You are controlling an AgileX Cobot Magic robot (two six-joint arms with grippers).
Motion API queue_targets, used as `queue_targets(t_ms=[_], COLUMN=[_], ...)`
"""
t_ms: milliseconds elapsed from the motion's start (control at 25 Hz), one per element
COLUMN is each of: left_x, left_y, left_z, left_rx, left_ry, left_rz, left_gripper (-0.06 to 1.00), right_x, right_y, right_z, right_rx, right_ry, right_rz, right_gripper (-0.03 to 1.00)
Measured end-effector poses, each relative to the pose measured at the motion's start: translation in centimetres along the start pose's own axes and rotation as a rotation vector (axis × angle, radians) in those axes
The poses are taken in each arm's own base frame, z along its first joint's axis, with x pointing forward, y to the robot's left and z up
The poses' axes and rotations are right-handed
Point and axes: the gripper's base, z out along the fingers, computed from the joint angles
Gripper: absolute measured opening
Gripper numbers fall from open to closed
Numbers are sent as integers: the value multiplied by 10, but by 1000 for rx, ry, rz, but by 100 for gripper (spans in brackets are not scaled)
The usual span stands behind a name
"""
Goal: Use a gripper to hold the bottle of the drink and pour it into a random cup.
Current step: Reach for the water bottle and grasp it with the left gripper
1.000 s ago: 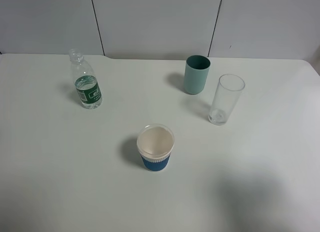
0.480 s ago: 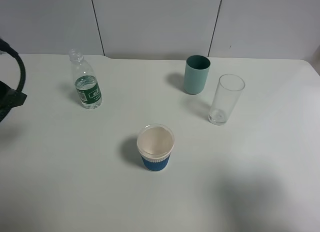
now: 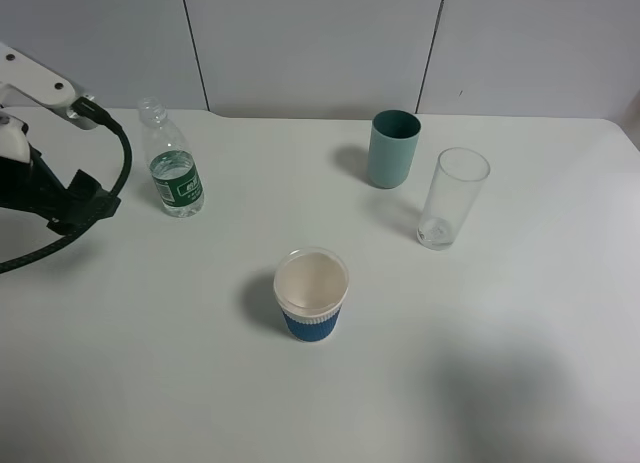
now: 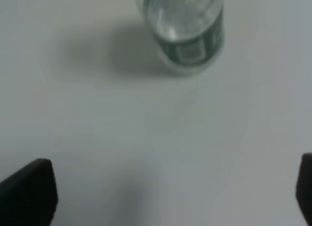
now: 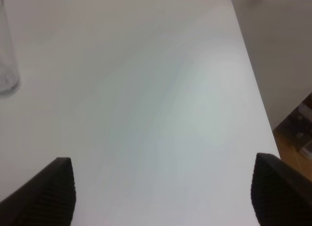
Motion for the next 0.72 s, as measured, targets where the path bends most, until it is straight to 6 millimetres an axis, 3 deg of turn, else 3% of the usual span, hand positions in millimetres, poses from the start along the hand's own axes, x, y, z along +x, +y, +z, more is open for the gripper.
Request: queue_targets(t_ms=[360,720], left_x=[23,23], left_y=[-10,-12], left_z=[38,77], left_rx=[8,5], left_ry=[-11,-114], left_rz=[2,-95], left_gripper=[100,100], right_x=[0,0], right_y=[0,0], right_z=[0,0], right_rx=[0,0], right_ry=[0,0], right_rz=[0,0], right_gripper=[74,74])
